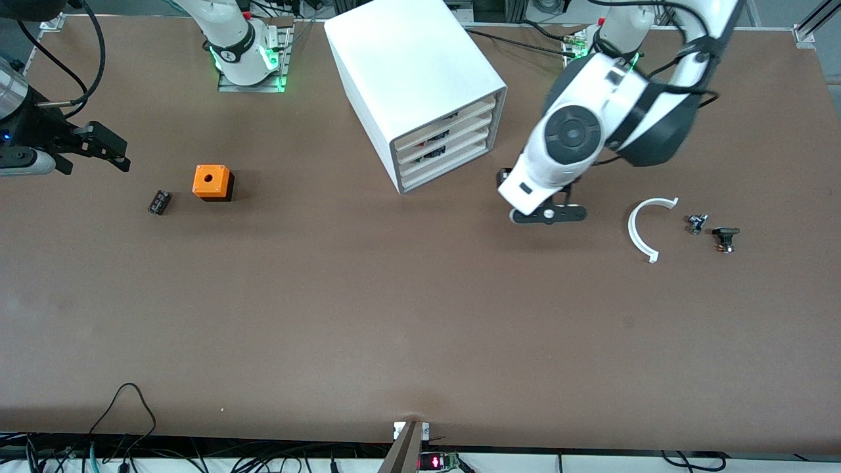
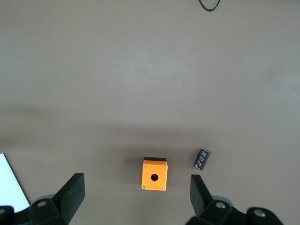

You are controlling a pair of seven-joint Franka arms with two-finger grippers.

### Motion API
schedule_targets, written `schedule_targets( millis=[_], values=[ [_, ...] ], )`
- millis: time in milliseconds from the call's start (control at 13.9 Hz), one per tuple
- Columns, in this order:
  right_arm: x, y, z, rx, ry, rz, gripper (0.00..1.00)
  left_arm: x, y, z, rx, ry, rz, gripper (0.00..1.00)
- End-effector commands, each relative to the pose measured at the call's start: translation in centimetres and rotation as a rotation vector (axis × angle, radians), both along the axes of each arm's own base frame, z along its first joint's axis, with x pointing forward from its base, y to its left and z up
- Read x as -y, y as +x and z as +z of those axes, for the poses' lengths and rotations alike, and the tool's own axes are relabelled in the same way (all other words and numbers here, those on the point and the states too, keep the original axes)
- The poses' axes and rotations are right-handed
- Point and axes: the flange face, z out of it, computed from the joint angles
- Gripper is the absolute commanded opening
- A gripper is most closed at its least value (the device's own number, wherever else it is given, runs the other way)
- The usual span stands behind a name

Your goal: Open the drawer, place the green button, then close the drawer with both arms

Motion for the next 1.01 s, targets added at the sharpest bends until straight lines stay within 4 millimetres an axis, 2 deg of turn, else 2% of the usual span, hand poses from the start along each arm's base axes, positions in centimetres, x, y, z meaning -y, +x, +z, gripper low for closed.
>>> schedule_targets(
  millis=[0,215,359,431,575,646,718,862,934],
  values=[
    [0.4,0.0,0.4,-0.012,-0.008,-0.004,1.00,-7.0,2.1,5.3,0.041,-0.041,-0.147,1.00],
    [0.4,0.1,0.6,-0.010,-0.008,0.009,1.00,-15.4,3.3,8.6,0.107,-0.085,-0.141,1.00],
    [0.3,0.1,0.8,-0.005,-0.009,-0.001,1.00,-19.4,2.8,10.8,0.167,-0.100,-0.158,1.00],
    [0.3,0.2,1.1,0.006,-0.007,-0.001,1.00,-20.4,1.4,11.5,0.178,-0.119,-0.176,1.00],
    [0.3,0.3,1.8,0.016,-0.006,0.008,1.00,-22.9,0.6,12.9,0.289,-0.108,-0.133,1.00],
    [0.3,0.3,1.8,0.015,-0.007,0.008,1.00,-23.4,0.3,13.4,0.310,-0.098,-0.143,0.99],
    [0.3,0.3,1.8,0.014,-0.007,0.002,1.00,-23.5,0.2,13.6,0.313,-0.094,-0.131,1.00],
    [0.2,0.3,1.8,0.015,-0.007,0.002,1.00,-25.9,0.1,13.4,0.296,-0.095,-0.053,1.00],
    [0.2,0.3,1.7,0.012,-0.007,0.001,1.00,-26.0,0.0,13.2,0.277,-0.092,-0.032,1.00]
  ],
)
